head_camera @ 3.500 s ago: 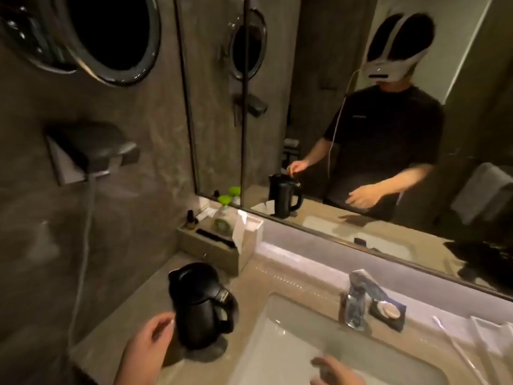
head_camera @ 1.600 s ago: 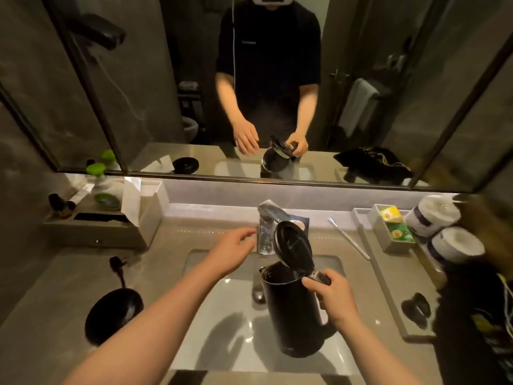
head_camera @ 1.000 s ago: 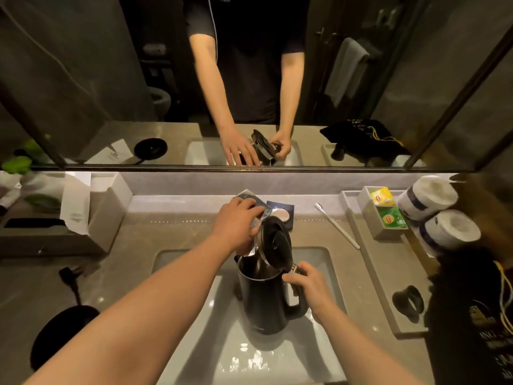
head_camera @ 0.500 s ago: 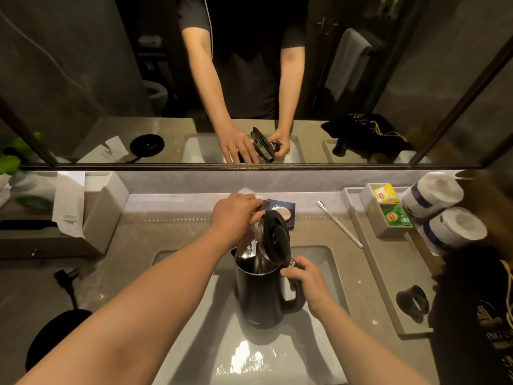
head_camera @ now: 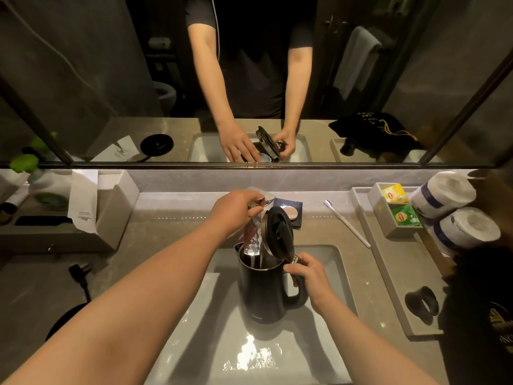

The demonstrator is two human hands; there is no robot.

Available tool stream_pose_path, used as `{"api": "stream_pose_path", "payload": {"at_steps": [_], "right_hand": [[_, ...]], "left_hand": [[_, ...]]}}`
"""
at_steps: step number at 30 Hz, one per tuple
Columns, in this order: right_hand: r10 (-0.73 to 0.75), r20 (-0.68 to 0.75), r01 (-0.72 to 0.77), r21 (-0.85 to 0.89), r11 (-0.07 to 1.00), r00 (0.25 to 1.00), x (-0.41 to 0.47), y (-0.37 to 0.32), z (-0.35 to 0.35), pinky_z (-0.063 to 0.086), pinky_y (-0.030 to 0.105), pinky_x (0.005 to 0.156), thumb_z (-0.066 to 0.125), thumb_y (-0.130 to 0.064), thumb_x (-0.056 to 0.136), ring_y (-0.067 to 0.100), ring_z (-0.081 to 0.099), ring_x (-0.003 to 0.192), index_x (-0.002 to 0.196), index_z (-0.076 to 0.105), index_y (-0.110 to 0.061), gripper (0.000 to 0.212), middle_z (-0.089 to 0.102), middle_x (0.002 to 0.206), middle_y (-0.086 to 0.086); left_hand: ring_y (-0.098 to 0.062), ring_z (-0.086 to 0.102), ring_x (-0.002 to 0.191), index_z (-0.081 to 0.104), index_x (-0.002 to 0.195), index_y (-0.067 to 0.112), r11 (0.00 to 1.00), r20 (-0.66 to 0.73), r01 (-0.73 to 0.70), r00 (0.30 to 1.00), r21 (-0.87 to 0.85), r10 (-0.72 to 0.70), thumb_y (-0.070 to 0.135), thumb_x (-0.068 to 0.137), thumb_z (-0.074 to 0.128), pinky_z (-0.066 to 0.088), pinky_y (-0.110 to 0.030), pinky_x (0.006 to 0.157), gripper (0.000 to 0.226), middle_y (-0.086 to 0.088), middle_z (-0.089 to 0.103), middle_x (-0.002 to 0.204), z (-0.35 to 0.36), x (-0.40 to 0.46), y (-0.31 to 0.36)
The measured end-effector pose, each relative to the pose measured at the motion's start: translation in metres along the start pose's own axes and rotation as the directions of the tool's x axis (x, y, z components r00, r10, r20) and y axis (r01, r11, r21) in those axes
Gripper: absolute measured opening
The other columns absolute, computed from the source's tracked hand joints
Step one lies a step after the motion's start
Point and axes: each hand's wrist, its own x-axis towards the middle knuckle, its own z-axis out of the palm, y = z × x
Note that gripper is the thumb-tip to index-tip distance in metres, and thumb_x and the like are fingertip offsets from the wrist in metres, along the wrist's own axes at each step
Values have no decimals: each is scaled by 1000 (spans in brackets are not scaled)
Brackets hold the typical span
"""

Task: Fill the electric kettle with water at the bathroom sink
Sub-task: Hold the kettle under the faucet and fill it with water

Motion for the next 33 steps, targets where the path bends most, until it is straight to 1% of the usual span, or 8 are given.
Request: {"api": "stream_pose_path", "payload": {"at_steps": [4, 10, 15, 18, 21, 25, 29, 33], "right_hand": [[3, 5, -3, -11, 1000, 1000, 1, -1, 2, 41, 32, 56, 78, -22, 59, 17, 53, 53, 60, 56, -18, 22, 54, 53, -2], [4, 9, -4, -17, 1000, 1000, 0, -2, 2, 41, 31, 55, 78, -21, 59, 16, 52, 53, 60, 55, -17, 23, 53, 54, 0], [-3, 2, 3, -33, 999, 1000, -1, -2, 2, 43, 30, 52, 78, -22, 60, 15, 53, 52, 54, 56, -25, 22, 53, 52, -2], [-9, -3, 9, -39, 999, 1000, -2, -2, 1, 45, 29, 51, 77, -22, 61, 13, 54, 51, 54, 56, -26, 23, 53, 52, -3], [-13, -3, 13, -35, 999, 1000, -2, -2, 2, 46, 26, 50, 77, -22, 61, 12, 54, 51, 59, 58, -21, 19, 54, 53, -3], [-13, 4, 13, -26, 1000, 1000, -4, -4, 4, 45, 26, 49, 76, -21, 61, 14, 53, 51, 68, 55, -9, 25, 53, 53, 0], [-8, 7, 8, -5, 1000, 1000, -6, -6, 5, 42, 27, 48, 76, -19, 59, 15, 50, 49, 70, 54, -6, 27, 50, 52, 1], [-13, 4, 13, 6, 1000, 1000, -8, -8, 7, 42, 28, 48, 75, -18, 60, 17, 49, 50, 69, 53, -6, 26, 49, 53, 2]], "left_hand": [[-16, 57, 95, 60, 108, 35, 1000, 7, 11, 1000, -18, -11, 27, 87, 63, 42, -29, 70, 23, 7, 65, 111, 4, -4, -4], [-14, 56, 100, 55, 115, 39, 999, 8, 5, 1000, -51, -4, 23, 86, 62, 46, -30, 76, 33, 9, 61, 117, 11, -7, -9], [-17, 49, 117, 53, 127, 32, 1000, -26, 11, 1000, -6, -11, 24, 87, 61, 41, -35, 91, 41, 8, 53, 135, 16, -9, -13], [-18, 48, 121, 51, 131, 31, 1000, -30, 14, 999, 5, -14, 23, 87, 61, 39, -34, 93, 45, 6, 50, 139, 17, -11, -13], [-19, 47, 123, 49, 133, 31, 1000, -18, 12, 1000, 9, -12, 21, 87, 61, 38, -34, 95, 48, 6, 47, 142, 16, -12, -13], [-18, 46, 124, 48, 134, 31, 1000, -9, 13, 1000, -9, -14, 18, 86, 62, 37, -33, 97, 51, 6, 46, 143, 14, -14, -12], [-18, 45, 124, 47, 135, 31, 1000, 3, 11, 1000, -27, -11, 15, 85, 63, 35, -31, 97, 54, 7, 44, 145, 12, -15, -11], [-19, 43, 127, 44, 137, 31, 1000, 14, 19, 1000, -21, -19, 15, 86, 62, 35, -33, 99, 56, 6, 42, 146, 12, -16, -11]]}}
